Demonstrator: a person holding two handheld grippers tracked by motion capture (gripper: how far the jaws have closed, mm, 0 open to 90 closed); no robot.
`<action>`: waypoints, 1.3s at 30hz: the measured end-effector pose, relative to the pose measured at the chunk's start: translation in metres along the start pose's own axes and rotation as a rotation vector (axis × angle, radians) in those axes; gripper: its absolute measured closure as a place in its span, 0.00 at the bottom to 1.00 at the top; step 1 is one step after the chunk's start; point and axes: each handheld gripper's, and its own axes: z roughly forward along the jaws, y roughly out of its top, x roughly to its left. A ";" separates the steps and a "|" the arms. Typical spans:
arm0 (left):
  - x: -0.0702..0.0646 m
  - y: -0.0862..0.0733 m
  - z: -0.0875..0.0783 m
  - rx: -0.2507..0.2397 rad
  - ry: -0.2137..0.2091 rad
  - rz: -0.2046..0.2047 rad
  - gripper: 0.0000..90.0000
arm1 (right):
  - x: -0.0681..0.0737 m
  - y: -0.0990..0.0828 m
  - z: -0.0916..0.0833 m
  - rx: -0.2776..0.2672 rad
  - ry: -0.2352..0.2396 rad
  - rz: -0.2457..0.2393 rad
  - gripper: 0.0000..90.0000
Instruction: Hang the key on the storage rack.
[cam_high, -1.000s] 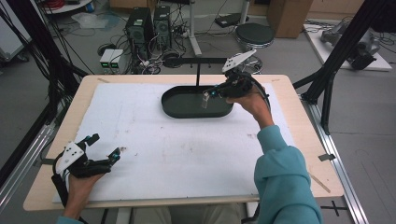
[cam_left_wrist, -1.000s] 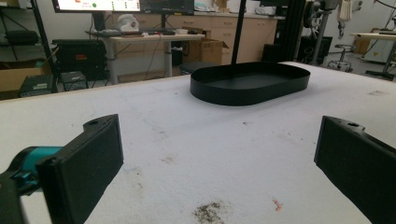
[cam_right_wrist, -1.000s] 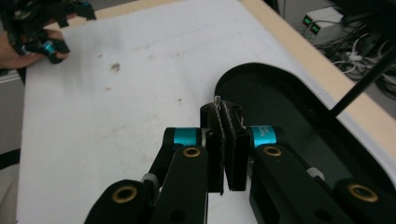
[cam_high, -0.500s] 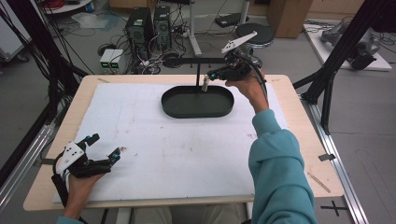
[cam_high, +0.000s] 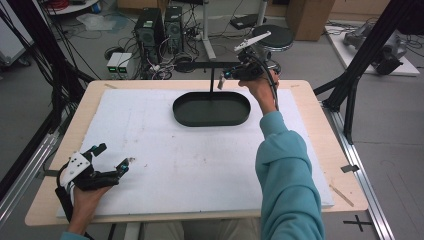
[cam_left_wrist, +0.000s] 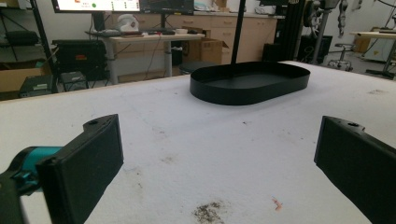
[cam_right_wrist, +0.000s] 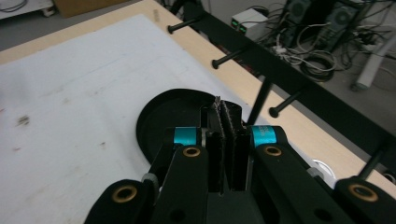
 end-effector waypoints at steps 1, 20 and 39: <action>0.000 0.000 0.000 0.000 0.000 0.000 0.02 | -0.001 0.000 0.001 -0.006 -0.007 0.005 0.99; 0.000 0.000 0.000 0.002 -0.001 -0.002 0.02 | -0.011 -0.004 0.023 0.019 -0.078 0.070 0.99; 0.000 0.000 0.000 0.001 -0.002 -0.001 0.02 | -0.018 -0.008 0.034 0.037 -0.106 0.077 0.99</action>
